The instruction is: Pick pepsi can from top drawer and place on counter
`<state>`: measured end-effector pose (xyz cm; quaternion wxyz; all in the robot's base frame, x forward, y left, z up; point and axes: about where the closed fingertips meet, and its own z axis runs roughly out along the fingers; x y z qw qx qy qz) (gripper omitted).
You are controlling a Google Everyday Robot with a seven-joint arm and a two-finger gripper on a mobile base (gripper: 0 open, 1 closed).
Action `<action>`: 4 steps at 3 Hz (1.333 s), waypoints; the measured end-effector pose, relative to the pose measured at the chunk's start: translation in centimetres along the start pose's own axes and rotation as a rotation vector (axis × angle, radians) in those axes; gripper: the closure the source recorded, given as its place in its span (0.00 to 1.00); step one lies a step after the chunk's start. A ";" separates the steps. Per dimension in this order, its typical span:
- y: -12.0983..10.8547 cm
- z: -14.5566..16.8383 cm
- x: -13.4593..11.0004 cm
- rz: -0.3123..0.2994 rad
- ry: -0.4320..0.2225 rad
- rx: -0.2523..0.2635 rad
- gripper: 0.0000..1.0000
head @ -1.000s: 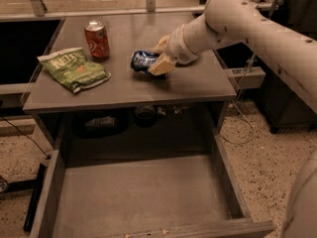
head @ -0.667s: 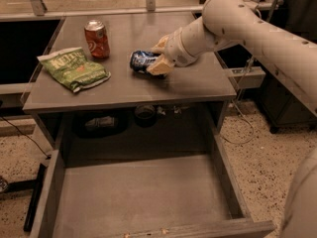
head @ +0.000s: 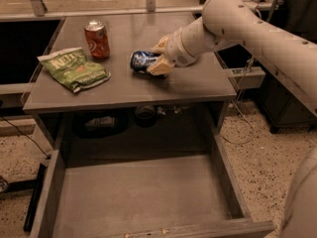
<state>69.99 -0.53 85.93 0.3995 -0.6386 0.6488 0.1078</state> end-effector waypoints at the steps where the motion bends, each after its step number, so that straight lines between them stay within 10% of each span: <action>1: 0.0 0.0 0.0 0.000 0.000 0.000 0.36; 2: 0.0 0.0 0.0 0.000 0.000 0.000 0.12; 4: 0.0 0.0 0.0 0.000 0.000 0.000 0.00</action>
Offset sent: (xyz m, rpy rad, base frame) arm 0.0000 0.0000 0.0000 0.0000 0.0000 0.0001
